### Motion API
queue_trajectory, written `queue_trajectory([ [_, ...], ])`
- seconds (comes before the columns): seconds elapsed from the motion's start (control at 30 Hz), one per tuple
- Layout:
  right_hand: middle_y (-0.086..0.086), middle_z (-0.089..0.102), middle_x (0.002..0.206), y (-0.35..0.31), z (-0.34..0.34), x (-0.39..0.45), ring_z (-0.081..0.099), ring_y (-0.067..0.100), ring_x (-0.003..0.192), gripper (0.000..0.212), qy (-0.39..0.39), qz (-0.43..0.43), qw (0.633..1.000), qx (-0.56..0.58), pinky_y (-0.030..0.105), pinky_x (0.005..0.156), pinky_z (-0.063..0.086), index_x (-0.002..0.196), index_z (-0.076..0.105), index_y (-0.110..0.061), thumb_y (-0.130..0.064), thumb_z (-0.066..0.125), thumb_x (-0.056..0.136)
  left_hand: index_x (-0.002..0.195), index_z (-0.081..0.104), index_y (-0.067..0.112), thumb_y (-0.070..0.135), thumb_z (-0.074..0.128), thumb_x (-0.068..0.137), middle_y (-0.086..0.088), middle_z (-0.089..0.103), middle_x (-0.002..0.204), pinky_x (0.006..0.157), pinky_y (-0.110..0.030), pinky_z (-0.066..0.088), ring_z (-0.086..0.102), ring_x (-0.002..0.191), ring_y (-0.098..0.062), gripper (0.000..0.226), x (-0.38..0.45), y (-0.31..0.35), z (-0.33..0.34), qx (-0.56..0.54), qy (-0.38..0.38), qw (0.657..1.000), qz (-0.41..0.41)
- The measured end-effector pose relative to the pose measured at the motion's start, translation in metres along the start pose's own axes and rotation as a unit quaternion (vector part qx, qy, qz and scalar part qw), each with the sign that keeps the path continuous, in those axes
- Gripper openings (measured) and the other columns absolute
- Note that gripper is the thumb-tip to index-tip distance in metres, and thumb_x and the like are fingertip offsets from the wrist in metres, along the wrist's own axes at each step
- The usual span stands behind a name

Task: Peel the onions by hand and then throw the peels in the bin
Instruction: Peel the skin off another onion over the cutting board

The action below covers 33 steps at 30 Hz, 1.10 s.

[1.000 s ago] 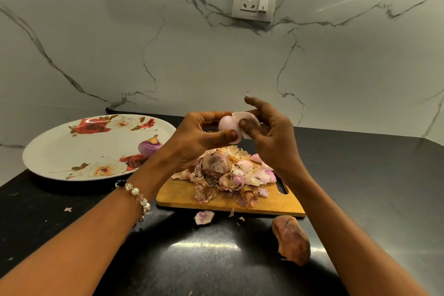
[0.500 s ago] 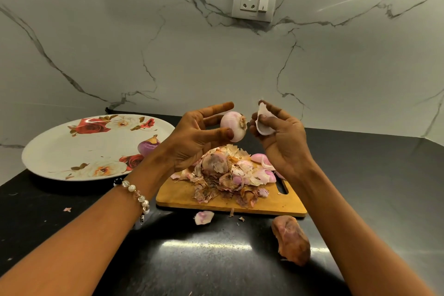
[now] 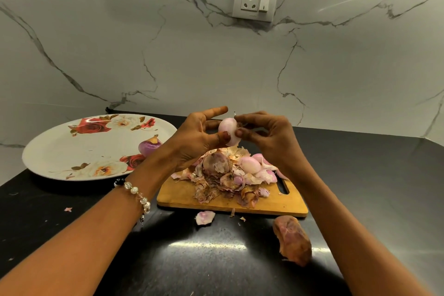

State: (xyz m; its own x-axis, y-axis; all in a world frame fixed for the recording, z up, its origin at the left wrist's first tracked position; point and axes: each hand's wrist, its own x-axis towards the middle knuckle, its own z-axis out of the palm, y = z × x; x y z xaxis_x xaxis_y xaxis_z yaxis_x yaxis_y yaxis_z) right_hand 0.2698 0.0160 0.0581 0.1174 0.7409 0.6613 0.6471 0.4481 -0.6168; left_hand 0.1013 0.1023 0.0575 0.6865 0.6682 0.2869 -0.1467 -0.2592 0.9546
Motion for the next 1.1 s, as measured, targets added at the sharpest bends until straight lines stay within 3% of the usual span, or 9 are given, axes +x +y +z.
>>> queue_trajectory([
  [0.13,0.003,0.072,0.096,0.0,-0.002,0.0,0.069,0.01,0.088,0.025,0.026,-0.03,0.999,-0.009,0.018,0.079,0.055,0.102,0.073,-0.008,-0.005,0.077,0.077,0.143,0.038,0.012,0.018,0.072,0.063,-0.017,0.057,0.13,0.096,-0.05,0.05,0.059,0.115,-0.029,0.088,-0.002,0.002,0.003,0.031,-0.002,1.0,0.006],
  [0.27,0.001,0.07,0.094,-0.002,-0.004,0.0,0.068,0.011,0.088,0.029,-0.007,0.017,0.999,0.044,0.02,0.079,0.056,0.105,0.069,-0.009,-0.004,0.075,0.077,0.144,0.036,0.012,0.019,0.073,0.063,-0.017,0.057,0.13,0.097,-0.049,0.049,0.059,0.115,-0.028,0.09,-0.003,0.004,0.001,0.051,-0.013,0.999,0.008],
  [0.37,0.005,0.07,0.099,0.0,-0.006,0.0,0.068,0.012,0.091,0.034,-0.027,0.011,0.999,0.044,0.022,0.081,0.056,0.111,0.067,-0.009,-0.006,0.074,0.077,0.146,0.034,0.011,0.01,0.073,0.07,-0.017,0.06,0.127,0.093,-0.043,0.052,0.062,0.11,-0.025,0.086,-0.002,0.005,-0.001,0.056,-0.019,0.998,0.002],
  [0.53,0.01,0.071,0.093,0.002,-0.009,0.0,0.07,0.022,0.085,0.025,-0.042,0.009,0.998,0.048,0.033,0.075,0.06,0.095,0.07,-0.007,-0.015,0.075,0.071,0.148,0.028,0.014,-0.003,0.067,0.079,-0.015,0.063,0.121,0.091,-0.046,0.053,0.064,0.107,-0.028,0.08,-0.001,0.002,-0.002,0.061,-0.037,0.997,-0.011],
  [0.63,0.007,0.071,0.087,0.004,-0.009,0.0,0.07,0.019,0.08,0.017,-0.053,0.005,0.998,0.042,0.031,0.072,0.06,0.09,0.07,-0.003,-0.008,0.075,0.074,0.148,0.028,0.014,-0.002,0.067,0.079,-0.015,0.063,0.123,0.09,-0.046,0.053,0.064,0.108,-0.029,0.081,-0.002,0.003,-0.001,0.048,-0.039,0.998,-0.013],
  [0.8,0.007,0.068,0.08,0.003,-0.008,0.0,0.066,0.013,0.068,0.017,-0.068,0.014,0.995,0.071,0.023,0.065,0.056,0.09,0.068,0.0,-0.011,0.07,0.078,0.147,0.03,0.013,-0.005,0.061,0.082,-0.015,0.063,0.121,0.085,-0.04,0.056,0.066,0.103,-0.027,0.074,-0.002,0.0,0.001,-0.005,-0.029,1.0,-0.01],
  [0.97,0.005,0.065,0.076,-0.002,0.003,0.002,0.062,0.009,0.062,0.004,0.019,0.021,0.989,0.145,0.02,0.057,0.052,0.087,0.064,-0.002,0.001,0.064,0.086,0.143,0.037,0.008,-0.004,0.057,0.082,-0.014,0.065,0.11,0.081,-0.042,0.057,0.067,0.099,-0.029,0.065,0.001,0.003,0.004,-0.138,0.012,0.99,-0.008],
  [1.1,0.006,0.068,0.09,0.001,0.002,-0.001,0.069,0.013,0.077,0.017,0.016,0.058,0.981,0.185,0.023,0.069,0.057,0.096,0.064,-0.005,0.009,0.057,0.089,0.141,0.039,0.007,-0.006,0.053,0.086,-0.013,0.065,0.11,0.082,-0.043,0.056,0.068,0.097,-0.027,0.059,0.003,0.004,0.001,-0.172,0.021,0.985,-0.003],
])
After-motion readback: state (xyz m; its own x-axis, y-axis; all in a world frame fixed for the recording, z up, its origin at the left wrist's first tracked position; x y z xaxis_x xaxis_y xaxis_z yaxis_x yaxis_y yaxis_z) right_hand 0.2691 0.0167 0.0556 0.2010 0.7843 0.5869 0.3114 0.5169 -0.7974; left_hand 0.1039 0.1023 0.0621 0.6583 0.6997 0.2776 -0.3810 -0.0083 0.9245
